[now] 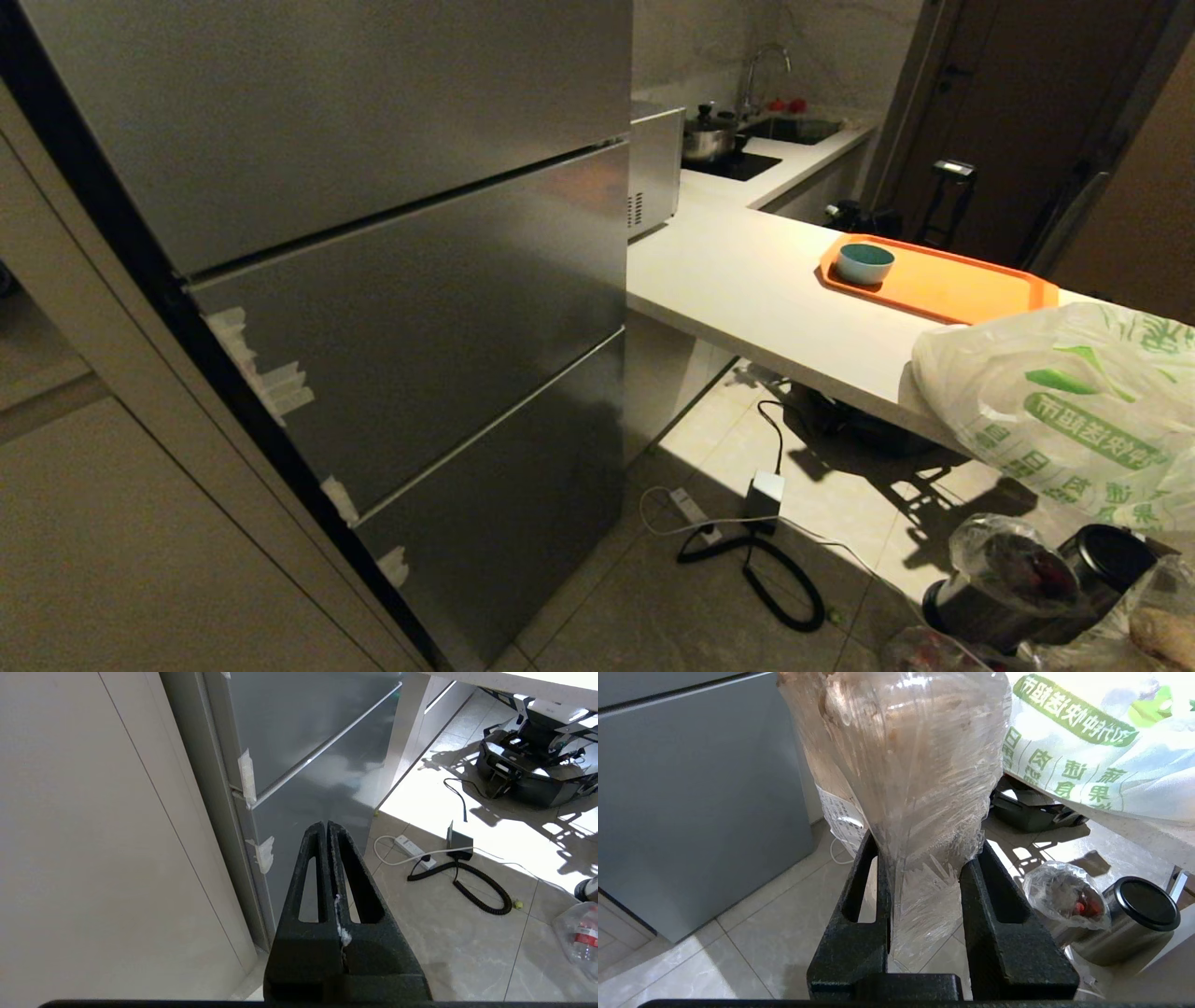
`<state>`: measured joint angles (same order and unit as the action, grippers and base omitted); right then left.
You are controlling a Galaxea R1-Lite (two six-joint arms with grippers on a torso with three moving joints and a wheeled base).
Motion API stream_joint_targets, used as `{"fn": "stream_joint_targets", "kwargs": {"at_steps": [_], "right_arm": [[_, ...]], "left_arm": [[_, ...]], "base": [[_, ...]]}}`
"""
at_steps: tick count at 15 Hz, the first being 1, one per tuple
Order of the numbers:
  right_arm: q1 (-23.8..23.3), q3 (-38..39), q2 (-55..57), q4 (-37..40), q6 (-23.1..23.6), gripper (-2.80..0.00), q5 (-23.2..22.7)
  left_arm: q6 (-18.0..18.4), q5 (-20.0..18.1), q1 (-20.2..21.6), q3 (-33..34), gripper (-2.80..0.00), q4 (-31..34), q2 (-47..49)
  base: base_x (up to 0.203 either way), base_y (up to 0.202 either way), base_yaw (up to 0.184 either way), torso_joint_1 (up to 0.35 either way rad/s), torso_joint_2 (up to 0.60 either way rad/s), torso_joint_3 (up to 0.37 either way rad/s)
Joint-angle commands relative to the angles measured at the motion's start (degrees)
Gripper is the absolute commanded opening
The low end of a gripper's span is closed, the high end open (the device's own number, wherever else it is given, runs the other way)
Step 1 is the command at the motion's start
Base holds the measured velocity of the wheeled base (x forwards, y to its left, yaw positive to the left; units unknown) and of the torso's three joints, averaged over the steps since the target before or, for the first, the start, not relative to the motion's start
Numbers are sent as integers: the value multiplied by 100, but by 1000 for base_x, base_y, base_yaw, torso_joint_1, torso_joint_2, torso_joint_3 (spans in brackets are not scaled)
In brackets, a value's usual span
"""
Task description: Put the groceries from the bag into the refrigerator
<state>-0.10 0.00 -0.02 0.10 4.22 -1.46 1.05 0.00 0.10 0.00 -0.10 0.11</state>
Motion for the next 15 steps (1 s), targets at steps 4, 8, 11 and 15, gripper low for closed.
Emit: {"fn": "stream_joint_targets", "kwargs": {"at_steps": [4, 8, 11, 15], "right_arm": [[1, 0, 11, -1, 0, -280, -3], [1, 0, 11, -1, 9, -280, -3], [1, 0, 11, -1, 3, -280, -3], [1, 0, 11, -1, 9, -280, -3]], "left_arm": [[1, 7, -1, 0, -280, -8, 5], [9, -9, -1, -12, -280, 19, 6], [44, -35, -1, -9, -280, -8, -2], [23, -241, -7, -680, -280, -35, 428]], "base": [[0, 0, 0, -140, 320, 172], [0, 0, 0, -139, 316, 175], [0, 0, 0, -144, 329, 189], [0, 0, 0, -97, 245, 141]]}}
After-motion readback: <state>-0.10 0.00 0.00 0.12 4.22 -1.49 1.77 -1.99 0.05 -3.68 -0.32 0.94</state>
